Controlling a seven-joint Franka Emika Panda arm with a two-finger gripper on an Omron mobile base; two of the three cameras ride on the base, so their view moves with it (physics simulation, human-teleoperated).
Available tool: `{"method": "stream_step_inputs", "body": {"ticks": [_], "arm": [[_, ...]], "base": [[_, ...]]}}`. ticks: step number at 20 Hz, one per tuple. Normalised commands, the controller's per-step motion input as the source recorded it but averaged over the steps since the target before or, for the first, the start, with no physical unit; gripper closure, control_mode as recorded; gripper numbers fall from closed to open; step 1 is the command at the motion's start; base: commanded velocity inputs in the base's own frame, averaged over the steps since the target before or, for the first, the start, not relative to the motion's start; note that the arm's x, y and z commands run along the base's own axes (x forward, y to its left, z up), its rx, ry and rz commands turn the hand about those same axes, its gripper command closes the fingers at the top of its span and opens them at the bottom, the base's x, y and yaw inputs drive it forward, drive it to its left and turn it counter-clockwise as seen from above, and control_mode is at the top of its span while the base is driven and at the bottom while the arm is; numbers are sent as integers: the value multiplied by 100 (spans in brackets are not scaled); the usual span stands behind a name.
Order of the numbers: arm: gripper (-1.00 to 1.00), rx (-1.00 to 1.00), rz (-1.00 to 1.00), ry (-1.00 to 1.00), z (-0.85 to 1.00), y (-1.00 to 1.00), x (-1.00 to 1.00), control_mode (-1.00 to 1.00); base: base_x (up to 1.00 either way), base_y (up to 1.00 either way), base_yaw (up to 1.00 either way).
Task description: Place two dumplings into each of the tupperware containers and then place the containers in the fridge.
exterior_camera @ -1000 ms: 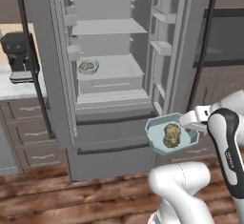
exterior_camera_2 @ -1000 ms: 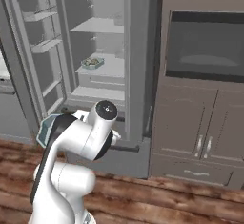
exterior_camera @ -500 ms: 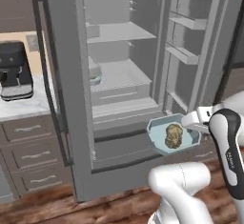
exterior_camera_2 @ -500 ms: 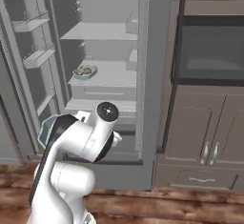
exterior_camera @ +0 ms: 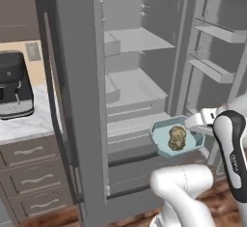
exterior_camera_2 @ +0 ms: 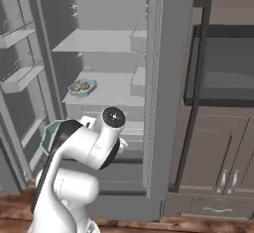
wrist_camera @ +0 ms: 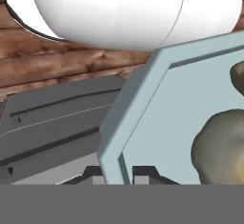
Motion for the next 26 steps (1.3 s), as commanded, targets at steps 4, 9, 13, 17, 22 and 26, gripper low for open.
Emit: {"method": "stream_step_inputs", "body": {"ticks": [4, 9, 13, 17, 22, 26], "arm": [[100, 0, 0, 0, 0, 0, 0, 100], [100, 0, 0, 0, 0, 0, 0, 100], [100, 0, 0, 0, 0, 0, 0, 100], [100, -9, 0, 19, 21, 32, 20, -100], [100, -7, -12, 10, 6, 23, 20, -100], [100, 0, -45, 1, 0, -1, 0, -100]], "base": [[51, 42, 0], [52, 33, 0], [13, 32, 0], [1, 9, 0], [0, 0, 0], [0, 0, 0]]}}
